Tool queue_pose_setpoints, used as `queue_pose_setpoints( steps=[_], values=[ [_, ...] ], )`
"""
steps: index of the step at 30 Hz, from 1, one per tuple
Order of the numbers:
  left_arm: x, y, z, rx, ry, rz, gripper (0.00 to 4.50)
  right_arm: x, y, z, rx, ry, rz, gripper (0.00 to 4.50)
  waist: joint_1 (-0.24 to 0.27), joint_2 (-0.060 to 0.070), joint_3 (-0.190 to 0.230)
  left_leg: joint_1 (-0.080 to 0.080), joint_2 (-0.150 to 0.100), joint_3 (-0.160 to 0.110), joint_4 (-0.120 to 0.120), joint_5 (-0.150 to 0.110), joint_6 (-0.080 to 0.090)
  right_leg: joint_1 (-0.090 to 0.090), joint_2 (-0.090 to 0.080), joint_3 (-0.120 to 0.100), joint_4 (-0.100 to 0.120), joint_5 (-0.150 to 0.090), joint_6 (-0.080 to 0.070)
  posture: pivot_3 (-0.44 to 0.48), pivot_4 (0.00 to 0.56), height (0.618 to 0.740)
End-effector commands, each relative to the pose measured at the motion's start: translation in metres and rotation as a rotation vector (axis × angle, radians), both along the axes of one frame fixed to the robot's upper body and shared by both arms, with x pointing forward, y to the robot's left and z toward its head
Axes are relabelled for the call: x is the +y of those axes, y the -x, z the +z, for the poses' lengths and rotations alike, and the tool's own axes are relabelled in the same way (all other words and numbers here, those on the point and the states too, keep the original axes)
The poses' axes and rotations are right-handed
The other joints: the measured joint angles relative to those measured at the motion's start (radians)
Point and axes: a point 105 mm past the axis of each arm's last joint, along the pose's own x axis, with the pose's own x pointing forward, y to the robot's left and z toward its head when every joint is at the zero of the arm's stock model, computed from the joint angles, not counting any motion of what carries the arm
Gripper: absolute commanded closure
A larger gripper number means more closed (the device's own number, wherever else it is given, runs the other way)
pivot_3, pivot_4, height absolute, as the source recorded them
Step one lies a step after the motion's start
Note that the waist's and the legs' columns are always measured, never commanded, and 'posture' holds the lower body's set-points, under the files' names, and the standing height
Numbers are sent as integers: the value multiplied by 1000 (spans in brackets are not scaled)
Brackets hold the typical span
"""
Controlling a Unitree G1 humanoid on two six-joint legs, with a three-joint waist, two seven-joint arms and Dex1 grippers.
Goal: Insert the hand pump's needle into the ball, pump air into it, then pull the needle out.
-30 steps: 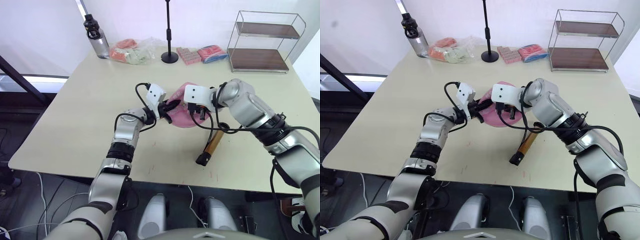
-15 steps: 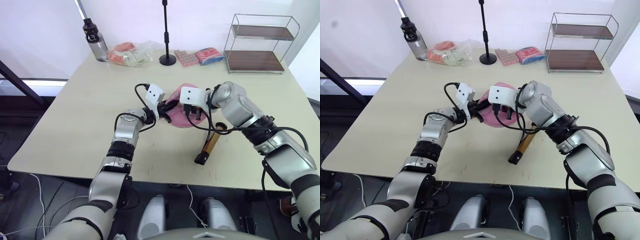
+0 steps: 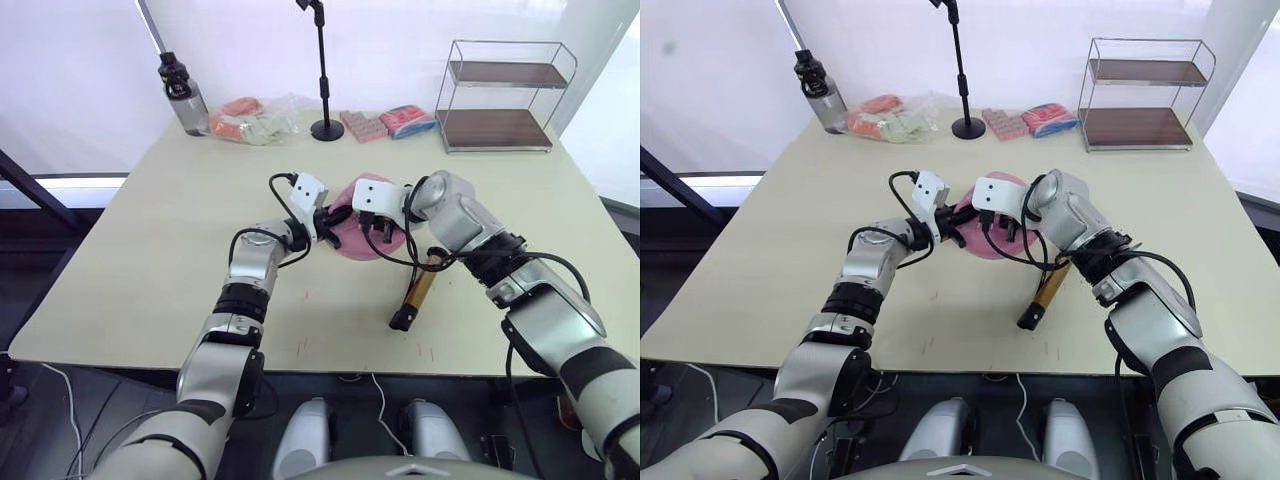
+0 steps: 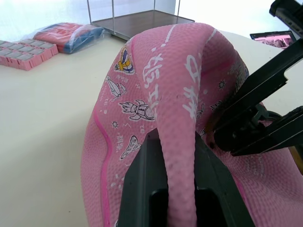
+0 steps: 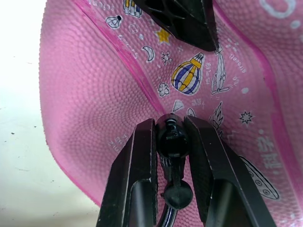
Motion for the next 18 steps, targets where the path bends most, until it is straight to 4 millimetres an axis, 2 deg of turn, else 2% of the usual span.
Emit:
queue_pose_setpoints(
  steps=[1, 14, 18],
  values=[
    [-19, 6, -5, 20, 11, -62, 4500, -34, 11, -66, 173, 124, -111, 4104, 0, 0, -1, 0, -1, 2, 0, 0, 1, 0, 0, 2, 0, 0, 0, 0, 150, 740],
    [-16, 6, -7, 27, 12, -51, 4500, -53, 9, -98, 219, 122, -244, 4104, -14, -7, -18, 10, 0, 25, 0, -7, 10, -2, -3, 25, -2, 2, 5, 0, 150, 740],
    [-16, 7, -9, 31, 13, -49, 4500, -52, 4, -95, 233, -7, -385, 4104, -17, -8, -18, 15, -1, 34, 0, -12, 11, -2, -6, 35, -2, 4, 9, 0, 150, 740]
  ],
)
